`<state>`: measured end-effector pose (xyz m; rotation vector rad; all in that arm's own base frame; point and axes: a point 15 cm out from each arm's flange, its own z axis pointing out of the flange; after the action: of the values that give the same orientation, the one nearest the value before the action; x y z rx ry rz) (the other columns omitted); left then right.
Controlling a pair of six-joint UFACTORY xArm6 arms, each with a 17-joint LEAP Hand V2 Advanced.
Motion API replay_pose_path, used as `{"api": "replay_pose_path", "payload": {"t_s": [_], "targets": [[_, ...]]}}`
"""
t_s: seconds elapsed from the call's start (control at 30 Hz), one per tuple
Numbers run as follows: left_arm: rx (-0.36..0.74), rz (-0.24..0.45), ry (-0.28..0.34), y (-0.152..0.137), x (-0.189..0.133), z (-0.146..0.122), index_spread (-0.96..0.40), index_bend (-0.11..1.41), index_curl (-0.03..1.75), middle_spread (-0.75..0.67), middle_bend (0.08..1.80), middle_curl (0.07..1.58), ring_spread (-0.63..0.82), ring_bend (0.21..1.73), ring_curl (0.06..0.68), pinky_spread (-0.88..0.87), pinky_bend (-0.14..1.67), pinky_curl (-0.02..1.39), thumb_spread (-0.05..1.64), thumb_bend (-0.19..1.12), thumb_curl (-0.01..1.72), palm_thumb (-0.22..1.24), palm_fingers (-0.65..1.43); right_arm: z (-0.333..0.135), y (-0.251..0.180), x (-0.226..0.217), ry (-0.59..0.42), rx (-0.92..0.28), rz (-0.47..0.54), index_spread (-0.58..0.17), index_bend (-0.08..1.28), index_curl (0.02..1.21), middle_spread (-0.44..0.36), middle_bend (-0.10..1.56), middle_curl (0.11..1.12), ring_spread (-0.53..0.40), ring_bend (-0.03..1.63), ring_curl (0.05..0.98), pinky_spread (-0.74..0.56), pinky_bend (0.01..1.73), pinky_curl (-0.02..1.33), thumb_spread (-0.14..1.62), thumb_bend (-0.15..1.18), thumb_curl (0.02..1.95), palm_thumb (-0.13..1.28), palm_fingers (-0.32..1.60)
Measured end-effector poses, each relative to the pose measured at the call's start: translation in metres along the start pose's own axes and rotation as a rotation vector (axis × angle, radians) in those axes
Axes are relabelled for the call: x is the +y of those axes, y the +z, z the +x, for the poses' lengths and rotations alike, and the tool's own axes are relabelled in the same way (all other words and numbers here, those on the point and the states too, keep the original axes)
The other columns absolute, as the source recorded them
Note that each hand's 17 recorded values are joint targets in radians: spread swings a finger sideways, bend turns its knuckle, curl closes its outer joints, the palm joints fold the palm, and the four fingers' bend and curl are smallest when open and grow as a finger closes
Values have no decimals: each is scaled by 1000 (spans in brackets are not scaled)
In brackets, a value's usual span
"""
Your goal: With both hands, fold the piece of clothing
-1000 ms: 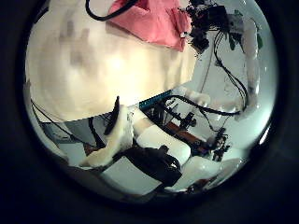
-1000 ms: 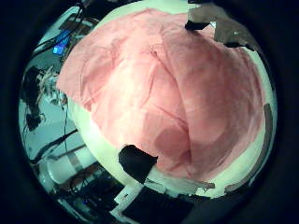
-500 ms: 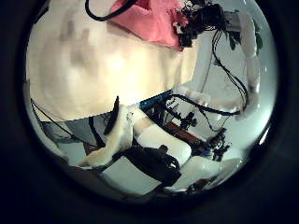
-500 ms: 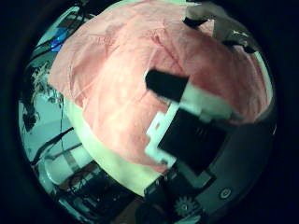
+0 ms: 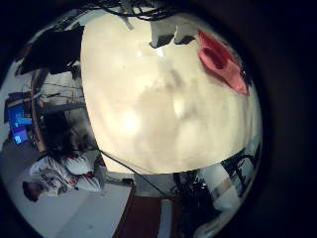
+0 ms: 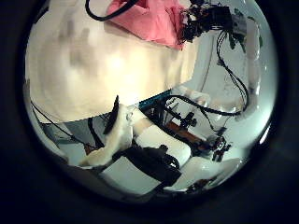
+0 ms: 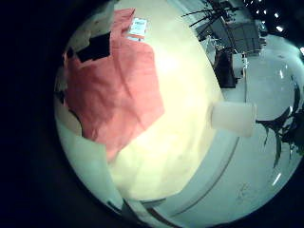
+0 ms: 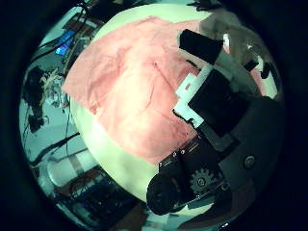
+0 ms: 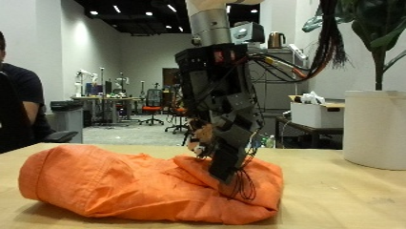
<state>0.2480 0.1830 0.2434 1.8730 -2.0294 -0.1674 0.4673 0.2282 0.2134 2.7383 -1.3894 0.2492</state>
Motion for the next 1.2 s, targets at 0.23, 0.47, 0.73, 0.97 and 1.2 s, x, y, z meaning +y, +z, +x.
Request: {"api": "replay_pose_path", "payload": {"t_s": [0.23,0.47,0.73,0.97,1.2], "targets": [[-2,2,-2,-1,0,0,166,136,200,422,190,277,607,371,229,547,257,320,1187,-17,303,496,-58,7,-19,3,11,1,64,-270,963,814,-121,1247,710,-213,1295,613,-402,1077,730,1143,71,554,894,1087],[-3,0,-1,0,2,0,166,137,203,420,187,280,607,368,229,546,263,322,1187,-17,303,496,-56,9,-5,12,21,-3,15,-297,638,701,-114,996,621,-186,1066,543,-238,727,643,1090,-51,427,585,44],[-6,1,-3,-1,3,0,166,136,205,420,186,281,607,366,230,545,270,323,1186,-18,304,494,-55,7,19,16,13,-3,-50,-190,402,510,40,626,448,-10,837,396,129,610,485,1046,-29,388,533,-17],[-9,3,-3,-2,4,0,166,137,205,420,187,282,607,367,231,544,273,323,1186,-17,307,492,-56,1,36,12,5,-1,-140,-145,359,459,102,525,394,61,717,339,217,492,409,1019,-10,412,648,62],[-8,3,-3,-1,4,0,166,135,204,420,190,285,607,369,230,543,272,322,1186,-17,308,492,-54,3,42,0,-26,67,-228,-174,419,452,61,528,387,49,606,288,220,307,326,1003,-8,455,766,246]]}}
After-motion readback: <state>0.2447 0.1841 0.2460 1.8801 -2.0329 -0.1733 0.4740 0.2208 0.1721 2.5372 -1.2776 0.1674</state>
